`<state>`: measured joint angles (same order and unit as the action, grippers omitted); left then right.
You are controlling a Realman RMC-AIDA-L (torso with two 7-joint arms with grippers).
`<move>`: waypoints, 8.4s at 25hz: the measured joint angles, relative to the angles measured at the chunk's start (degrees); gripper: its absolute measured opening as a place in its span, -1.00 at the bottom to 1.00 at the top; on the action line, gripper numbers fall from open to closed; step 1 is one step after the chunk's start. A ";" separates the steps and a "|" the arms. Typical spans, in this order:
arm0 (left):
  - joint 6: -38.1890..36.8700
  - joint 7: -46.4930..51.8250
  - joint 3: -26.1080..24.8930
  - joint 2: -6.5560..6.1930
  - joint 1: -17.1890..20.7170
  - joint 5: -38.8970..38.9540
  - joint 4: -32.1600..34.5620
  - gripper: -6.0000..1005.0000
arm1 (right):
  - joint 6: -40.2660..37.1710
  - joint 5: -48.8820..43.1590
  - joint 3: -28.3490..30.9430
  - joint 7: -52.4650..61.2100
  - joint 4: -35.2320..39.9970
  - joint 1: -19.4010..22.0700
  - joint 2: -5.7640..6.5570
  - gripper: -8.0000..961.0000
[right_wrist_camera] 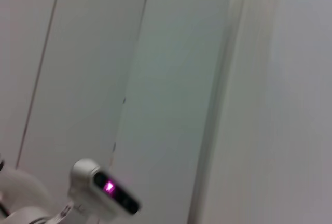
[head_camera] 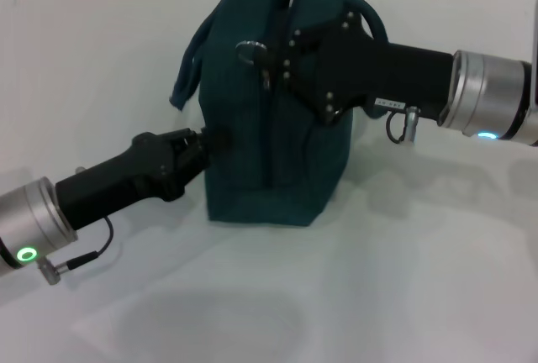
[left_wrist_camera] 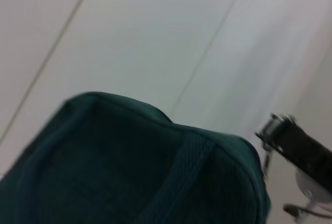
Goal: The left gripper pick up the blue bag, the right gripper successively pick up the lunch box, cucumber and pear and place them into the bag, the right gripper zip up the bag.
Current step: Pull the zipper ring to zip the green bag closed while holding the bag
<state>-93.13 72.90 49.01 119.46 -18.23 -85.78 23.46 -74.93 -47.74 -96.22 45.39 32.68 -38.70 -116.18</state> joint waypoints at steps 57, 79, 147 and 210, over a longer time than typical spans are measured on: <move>-7.45 -6.05 -4.54 -1.50 4.89 -3.23 0.01 -0.86 | 16.79 1.11 3.96 14.28 0.59 -0.19 0.34 -0.96; -5.65 -0.70 -9.34 0.06 3.25 -3.35 -0.43 -0.21 | 16.47 0.99 4.90 12.82 3.02 2.83 0.81 -0.96; 7.62 39.41 -5.54 -3.70 -15.61 -14.17 11.18 0.12 | 11.27 1.08 5.87 10.59 2.04 4.34 0.61 -0.96; -9.11 28.89 -5.69 -0.13 -15.03 -4.70 10.55 -0.88 | 7.16 1.11 14.23 28.09 -5.84 4.61 0.98 -0.91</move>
<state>-102.24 101.79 43.32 119.33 -33.26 -90.48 34.01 -67.76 -46.63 -81.99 73.49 26.84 -34.09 -115.21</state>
